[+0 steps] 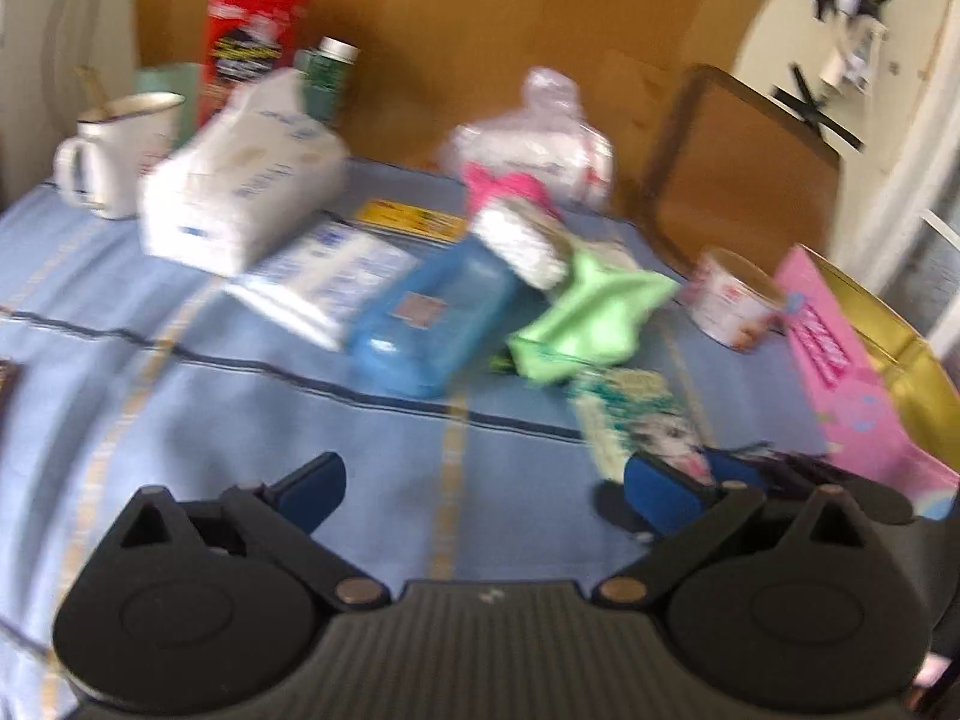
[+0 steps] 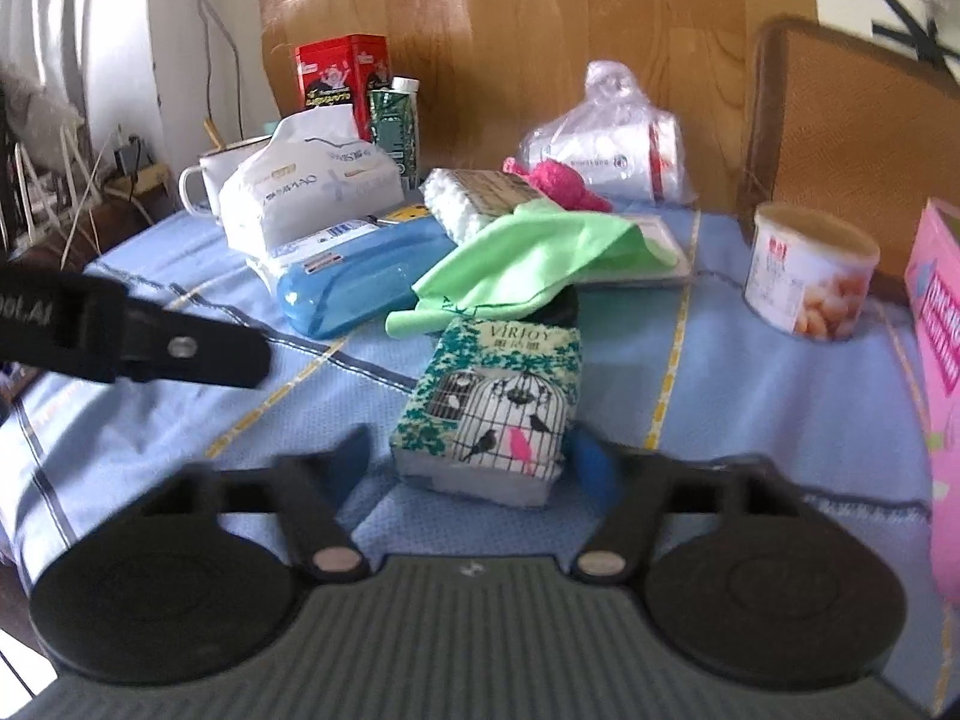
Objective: Organize soft objects
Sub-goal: 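Carry the tissue pack with the right gripper into the pink tin and release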
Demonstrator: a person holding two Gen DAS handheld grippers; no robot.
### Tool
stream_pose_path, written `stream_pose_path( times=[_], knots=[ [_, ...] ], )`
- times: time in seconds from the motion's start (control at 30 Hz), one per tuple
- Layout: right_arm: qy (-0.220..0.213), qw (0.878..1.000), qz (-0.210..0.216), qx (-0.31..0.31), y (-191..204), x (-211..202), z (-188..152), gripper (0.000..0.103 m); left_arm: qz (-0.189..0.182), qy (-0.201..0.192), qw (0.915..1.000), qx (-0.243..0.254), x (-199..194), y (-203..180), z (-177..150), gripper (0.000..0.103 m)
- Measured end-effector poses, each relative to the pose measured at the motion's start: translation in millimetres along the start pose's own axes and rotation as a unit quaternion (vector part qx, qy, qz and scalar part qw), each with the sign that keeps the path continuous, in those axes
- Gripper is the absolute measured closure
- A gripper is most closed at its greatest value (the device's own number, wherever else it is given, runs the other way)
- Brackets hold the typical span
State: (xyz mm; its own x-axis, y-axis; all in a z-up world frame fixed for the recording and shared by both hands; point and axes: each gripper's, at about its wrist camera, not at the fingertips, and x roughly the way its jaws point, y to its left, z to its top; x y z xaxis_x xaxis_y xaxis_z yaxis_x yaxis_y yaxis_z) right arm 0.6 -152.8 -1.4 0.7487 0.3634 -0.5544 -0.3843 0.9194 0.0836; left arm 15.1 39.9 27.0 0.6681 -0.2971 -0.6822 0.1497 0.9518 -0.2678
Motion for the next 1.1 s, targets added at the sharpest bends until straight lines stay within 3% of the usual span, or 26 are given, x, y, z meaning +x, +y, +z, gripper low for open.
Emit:
stream_pose_path(
  times=[0.27,0.37,0.47,0.53,0.63,0.83,1.1],
  knots=[
    [-0.012,0.999,0.021,0.023,-7.5,-32.1,-24.7,0.043,-0.097,0.066,0.9929,0.018,26.7,-37.7,-12.4,0.001],
    [-0.018,0.999,0.026,0.018,-6.4,-43.6,-31.8,0.042,-0.115,0.077,0.9898,0.031,29.4,-51.3,-19.1,0.004],
    [-0.021,0.999,0.027,0.015,-7.3,-44.1,-35.1,0.042,-0.118,0.081,0.9885,0.048,30.2,-64.7,-22.6,0.011],
    [-0.029,0.999,0.028,0.014,-7.6,-45.2,-36.1,0.043,-0.129,0.084,0.9867,0.052,29.1,-72.1,-22.7,0.022],
    [-0.053,0.998,0.016,0.021,-13.3,-52.7,-37.6,0.044,-0.156,0.086,0.9827,0.05,27.2,-79.9,-17.3,0.025],
    [-0.125,0.991,-0.039,0.03,-34.2,-81.2,-35.2,0.044,-0.195,0.067,0.9746,0.087,22.1,-123.5,0.4,0.025],
    [-0.207,0.967,-0.135,0.057,-88.7,-128.0,-28.1,0.044,-0.242,0.043,0.9544,0.169,24.1,-219.5,24.2,0.024]
  ],
)
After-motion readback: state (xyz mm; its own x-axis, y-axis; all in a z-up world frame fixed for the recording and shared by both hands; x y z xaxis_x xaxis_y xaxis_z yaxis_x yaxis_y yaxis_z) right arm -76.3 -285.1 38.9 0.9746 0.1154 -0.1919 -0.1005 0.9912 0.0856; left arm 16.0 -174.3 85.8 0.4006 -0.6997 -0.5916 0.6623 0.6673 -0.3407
